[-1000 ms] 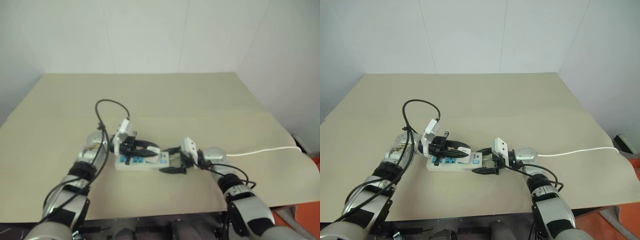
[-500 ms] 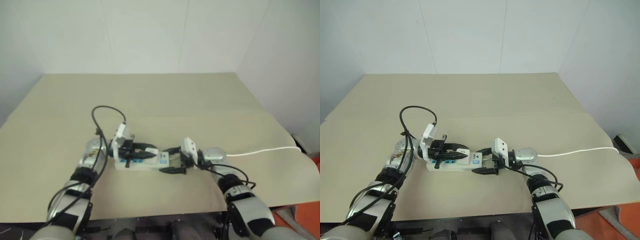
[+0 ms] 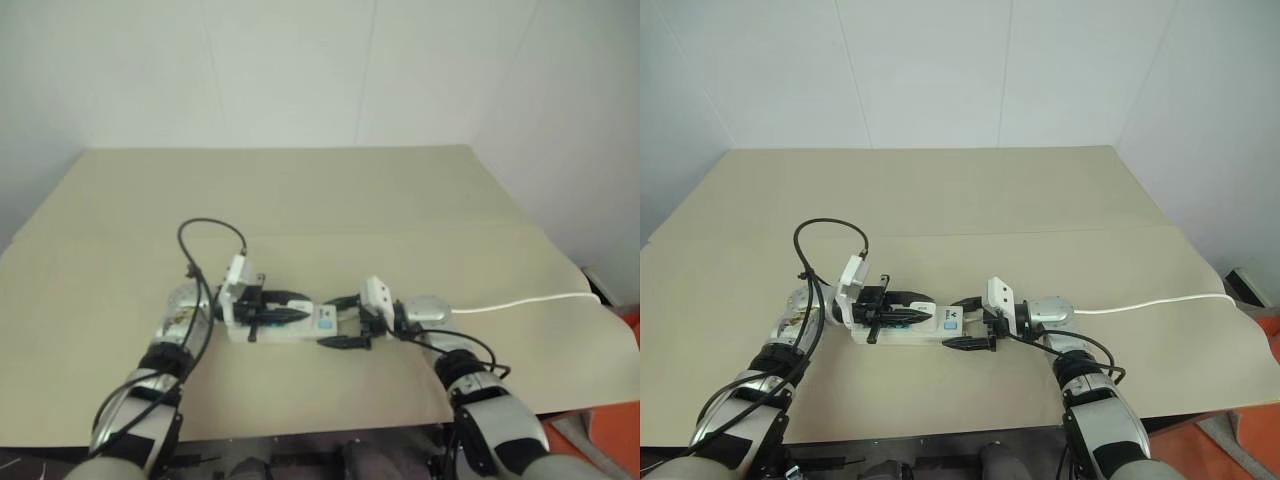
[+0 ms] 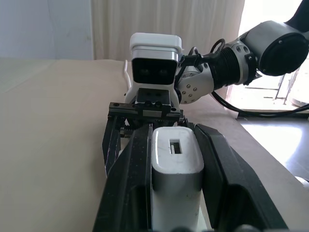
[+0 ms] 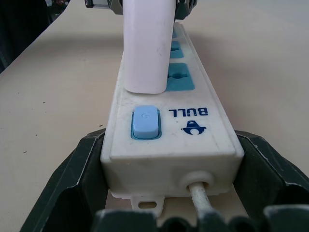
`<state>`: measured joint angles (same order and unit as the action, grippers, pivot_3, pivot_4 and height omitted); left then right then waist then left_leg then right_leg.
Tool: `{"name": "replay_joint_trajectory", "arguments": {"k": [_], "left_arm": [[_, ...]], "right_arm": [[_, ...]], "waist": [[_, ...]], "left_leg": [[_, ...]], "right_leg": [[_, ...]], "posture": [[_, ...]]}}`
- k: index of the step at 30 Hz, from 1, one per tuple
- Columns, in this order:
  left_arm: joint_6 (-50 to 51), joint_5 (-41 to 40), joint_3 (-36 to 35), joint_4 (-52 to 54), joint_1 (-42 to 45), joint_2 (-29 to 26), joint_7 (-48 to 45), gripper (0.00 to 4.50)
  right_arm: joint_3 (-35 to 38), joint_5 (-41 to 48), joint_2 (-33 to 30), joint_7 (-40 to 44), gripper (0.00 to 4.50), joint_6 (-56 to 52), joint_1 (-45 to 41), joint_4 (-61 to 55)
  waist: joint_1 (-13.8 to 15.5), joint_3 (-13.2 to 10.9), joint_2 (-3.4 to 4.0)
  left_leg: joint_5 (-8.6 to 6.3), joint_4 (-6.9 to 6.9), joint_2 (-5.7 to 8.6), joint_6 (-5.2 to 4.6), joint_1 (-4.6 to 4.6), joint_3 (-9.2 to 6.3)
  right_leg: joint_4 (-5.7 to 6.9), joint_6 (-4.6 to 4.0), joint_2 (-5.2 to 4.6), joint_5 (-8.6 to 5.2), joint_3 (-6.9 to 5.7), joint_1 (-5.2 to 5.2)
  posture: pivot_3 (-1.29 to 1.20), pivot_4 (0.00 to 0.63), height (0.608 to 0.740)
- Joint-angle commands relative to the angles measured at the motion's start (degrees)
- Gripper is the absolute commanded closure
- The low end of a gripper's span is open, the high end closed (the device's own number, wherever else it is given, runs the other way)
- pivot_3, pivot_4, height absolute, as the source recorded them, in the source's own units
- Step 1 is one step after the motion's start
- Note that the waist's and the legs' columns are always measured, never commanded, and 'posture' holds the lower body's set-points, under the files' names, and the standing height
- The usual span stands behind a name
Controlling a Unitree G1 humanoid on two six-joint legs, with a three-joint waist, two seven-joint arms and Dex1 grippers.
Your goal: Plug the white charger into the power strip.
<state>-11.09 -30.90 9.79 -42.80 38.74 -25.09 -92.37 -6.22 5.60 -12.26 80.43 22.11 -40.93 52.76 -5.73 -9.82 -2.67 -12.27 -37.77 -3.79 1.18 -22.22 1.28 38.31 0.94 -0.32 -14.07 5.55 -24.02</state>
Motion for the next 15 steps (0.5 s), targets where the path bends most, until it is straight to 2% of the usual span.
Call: {"name": "replay_joint_trajectory", "arguments": {"k": [1,9,11,15], "left_arm": [[-1.6,2.5,0.9,-3.1,-0.9,-1.4,-0.1,3.49],[-2.6,2.8,-0.7,-5.4,-0.9,0.1,-0.1,3.49],[-2.5,2.4,-1.2,-5.7,-0.5,0.6,-0.1,2.74],[-3.5,1.9,-1.2,-5.0,-0.1,0.9,-0.1,1.58]], "right_arm": [[-2.4,-1.3,0.4,1.3,1.1,-0.3,3.1,1.3],[-2.4,-1.4,0.1,1.0,1.1,-0.1,3.2,1.2],[-2.5,-1.4,0.3,0.9,1.1,-0.1,3.1,1.2],[-2.6,-1.5,0.4,0.6,1.1,0.0,3.1,1.3]], "waist": [[0.0,0.1,-0.01],[0.2,0.6,0.0],[0.1,0.7,0.03],[0.1,0.7,0.05]], "left_leg": [[0.0,0.0,0.0,0.0,0.01,0.0],[0.0,0.01,0.0,-0.01,0.06,0.0],[0.0,0.01,0.0,-0.01,0.06,0.0],[0.0,0.03,0.01,-0.01,0.09,0.0]], "right_leg": [[-0.01,0.0,0.0,0.0,0.0,0.02],[-0.09,0.01,0.0,-0.01,0.0,0.09],[-0.11,0.01,0.0,-0.01,0.0,0.1],[-0.14,0.01,0.0,-0.02,0.01,0.12]], "posture": [[0.0,0.15,0.74],[0.0,0.15,0.74],[0.0,0.15,0.74],[0.0,0.15,0.74]]}}
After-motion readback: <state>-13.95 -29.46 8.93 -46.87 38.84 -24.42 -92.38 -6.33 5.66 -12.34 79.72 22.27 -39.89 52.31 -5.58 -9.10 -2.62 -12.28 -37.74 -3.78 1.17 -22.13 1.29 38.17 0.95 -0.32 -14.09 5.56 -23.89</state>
